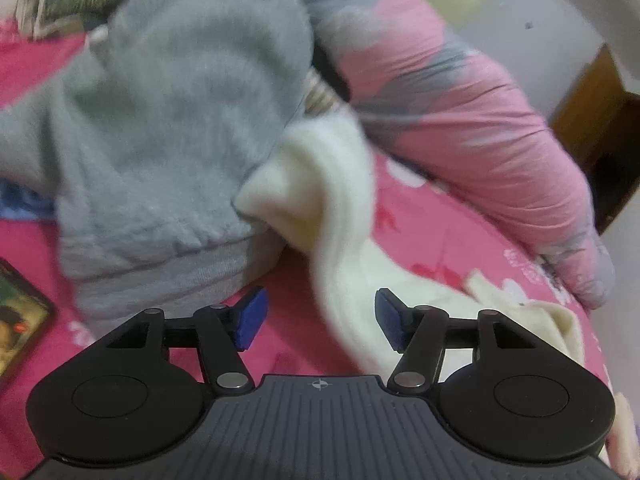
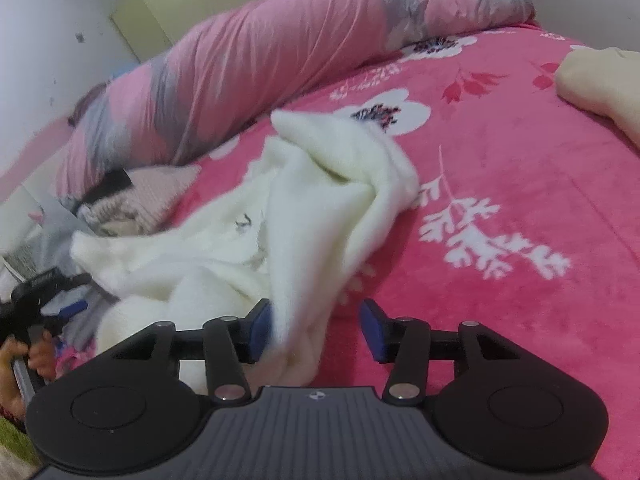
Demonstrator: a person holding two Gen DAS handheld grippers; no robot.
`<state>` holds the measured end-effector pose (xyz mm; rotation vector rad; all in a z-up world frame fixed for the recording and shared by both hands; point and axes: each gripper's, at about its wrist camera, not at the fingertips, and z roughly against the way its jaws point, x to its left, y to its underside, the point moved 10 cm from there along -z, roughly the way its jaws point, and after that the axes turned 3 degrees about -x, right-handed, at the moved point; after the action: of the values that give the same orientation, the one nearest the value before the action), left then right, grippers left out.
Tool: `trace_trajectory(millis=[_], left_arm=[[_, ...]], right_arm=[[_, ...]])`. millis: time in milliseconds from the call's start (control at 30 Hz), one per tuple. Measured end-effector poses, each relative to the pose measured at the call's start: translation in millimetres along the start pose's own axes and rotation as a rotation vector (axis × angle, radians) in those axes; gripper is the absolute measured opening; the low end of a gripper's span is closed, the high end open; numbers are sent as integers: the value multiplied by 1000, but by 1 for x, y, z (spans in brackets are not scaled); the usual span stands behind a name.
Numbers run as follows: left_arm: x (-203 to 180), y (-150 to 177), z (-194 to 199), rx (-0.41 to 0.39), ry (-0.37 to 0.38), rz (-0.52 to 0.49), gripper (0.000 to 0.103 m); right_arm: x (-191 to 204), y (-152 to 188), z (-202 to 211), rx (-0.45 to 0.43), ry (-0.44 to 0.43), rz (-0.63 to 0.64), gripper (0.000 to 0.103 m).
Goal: Fold clothes
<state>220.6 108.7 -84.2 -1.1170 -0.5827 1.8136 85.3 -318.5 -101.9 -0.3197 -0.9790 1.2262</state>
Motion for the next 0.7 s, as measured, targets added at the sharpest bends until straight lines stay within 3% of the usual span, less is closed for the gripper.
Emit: trace_trajectory(millis=[100, 167, 200, 400, 500, 600, 700], left_arm=[[-25, -9, 32, -133, 71, -74, 62], [-54, -9, 48, -198, 181, -142, 67], [-71, -4, 50, -192, 237, -178, 68], [-155, 62, 8, 17, 371, -407, 68], [-165, 100, -22, 123, 356, -512, 67], [-153, 129, -46, 197, 279, -590, 67], [-134, 141, -57, 237, 270, -566, 67]], right_arm=[[-6, -16, 16, -49, -24, -47, 53], [-11, -32, 23, -98, -41, -88, 56], [-14, -41, 23, -113, -43, -106, 56], [-30, -86, -17, -150, -21, -133, 60], [-39, -105, -54, -138, 27, -81, 72], [-51, -125, -99, -104, 49, -41, 83], [-59, -137, -141, -47, -2, -62, 93]])
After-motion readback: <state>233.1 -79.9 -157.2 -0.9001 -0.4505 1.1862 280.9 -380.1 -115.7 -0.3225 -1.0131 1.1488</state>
